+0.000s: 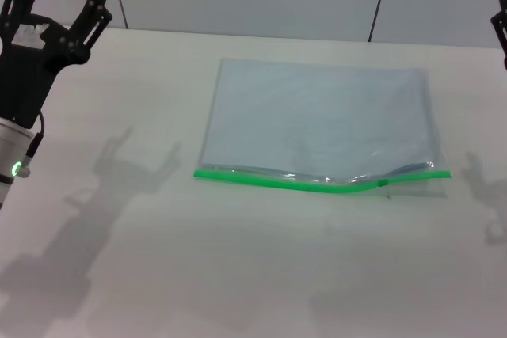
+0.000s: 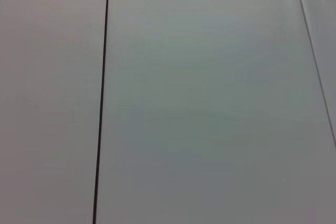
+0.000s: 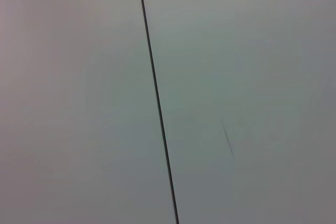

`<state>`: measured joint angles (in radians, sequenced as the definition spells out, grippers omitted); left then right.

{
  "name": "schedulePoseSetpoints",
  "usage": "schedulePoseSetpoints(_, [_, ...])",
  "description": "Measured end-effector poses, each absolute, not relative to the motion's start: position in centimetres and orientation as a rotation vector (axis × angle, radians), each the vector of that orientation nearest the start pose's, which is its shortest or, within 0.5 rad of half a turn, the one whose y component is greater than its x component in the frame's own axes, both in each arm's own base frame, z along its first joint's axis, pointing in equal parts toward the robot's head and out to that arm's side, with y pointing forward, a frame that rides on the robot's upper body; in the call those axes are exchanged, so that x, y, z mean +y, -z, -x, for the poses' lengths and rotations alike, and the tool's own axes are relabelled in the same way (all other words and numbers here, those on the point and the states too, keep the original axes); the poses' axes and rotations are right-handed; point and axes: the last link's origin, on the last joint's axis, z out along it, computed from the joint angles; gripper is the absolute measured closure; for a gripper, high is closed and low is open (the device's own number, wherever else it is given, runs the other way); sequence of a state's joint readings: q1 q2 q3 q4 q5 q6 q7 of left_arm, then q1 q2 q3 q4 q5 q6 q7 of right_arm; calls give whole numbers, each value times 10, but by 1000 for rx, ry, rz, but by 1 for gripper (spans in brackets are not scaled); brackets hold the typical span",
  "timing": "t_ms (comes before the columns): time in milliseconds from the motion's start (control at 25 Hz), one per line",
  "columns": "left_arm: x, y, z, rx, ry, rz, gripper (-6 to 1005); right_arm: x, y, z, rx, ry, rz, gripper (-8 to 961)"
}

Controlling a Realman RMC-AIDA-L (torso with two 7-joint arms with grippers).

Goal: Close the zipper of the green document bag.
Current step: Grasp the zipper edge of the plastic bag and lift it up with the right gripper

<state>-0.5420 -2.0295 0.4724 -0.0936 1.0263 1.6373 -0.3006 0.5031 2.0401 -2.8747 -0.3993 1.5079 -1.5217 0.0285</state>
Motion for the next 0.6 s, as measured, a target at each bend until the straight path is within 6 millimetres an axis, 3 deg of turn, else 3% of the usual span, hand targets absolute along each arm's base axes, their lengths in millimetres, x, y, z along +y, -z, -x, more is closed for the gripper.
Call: schedulePoseSetpoints(600, [329, -29, 285, -262, 1073, 1581, 127, 328, 9, -258, 320, -992, 1463, 103])
